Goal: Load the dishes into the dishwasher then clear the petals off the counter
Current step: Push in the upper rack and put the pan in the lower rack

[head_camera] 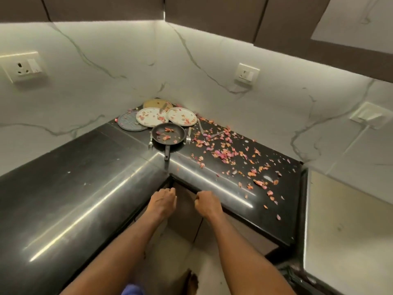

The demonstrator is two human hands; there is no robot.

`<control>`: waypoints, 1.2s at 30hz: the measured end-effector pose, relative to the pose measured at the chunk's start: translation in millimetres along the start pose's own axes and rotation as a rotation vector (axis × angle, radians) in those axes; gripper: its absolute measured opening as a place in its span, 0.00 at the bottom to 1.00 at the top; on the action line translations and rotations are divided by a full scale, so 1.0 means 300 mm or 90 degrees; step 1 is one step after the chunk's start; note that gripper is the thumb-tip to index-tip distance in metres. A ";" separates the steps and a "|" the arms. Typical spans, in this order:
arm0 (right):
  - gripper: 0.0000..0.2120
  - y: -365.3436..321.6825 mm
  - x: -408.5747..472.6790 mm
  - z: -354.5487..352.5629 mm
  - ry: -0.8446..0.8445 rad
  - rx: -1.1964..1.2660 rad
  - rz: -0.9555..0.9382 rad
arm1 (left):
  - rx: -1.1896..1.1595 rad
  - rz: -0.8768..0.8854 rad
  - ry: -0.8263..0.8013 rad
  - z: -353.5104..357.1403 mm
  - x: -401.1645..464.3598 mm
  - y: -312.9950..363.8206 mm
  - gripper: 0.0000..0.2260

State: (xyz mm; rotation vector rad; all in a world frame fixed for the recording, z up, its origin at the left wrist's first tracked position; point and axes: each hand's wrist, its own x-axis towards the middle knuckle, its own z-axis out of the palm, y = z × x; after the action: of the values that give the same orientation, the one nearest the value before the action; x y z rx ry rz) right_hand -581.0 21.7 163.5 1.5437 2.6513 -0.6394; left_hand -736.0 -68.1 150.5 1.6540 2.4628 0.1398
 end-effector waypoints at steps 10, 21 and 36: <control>0.14 -0.019 0.396 0.089 -0.121 0.065 -0.057 | -0.301 -0.208 0.010 0.024 0.332 -0.041 0.10; 0.14 0.035 0.692 0.059 -0.213 0.169 0.002 | -0.602 -0.426 -0.007 0.121 0.643 -0.169 0.10; 0.11 -0.100 1.046 0.040 -0.204 0.343 0.158 | -1.014 -0.555 -0.054 0.145 0.933 -0.254 0.13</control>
State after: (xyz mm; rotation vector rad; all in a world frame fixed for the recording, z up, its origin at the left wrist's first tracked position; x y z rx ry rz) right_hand -770.0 265.5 97.7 1.6533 2.1071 -1.5201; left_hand -900.1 161.1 69.5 -0.0709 1.6608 1.3320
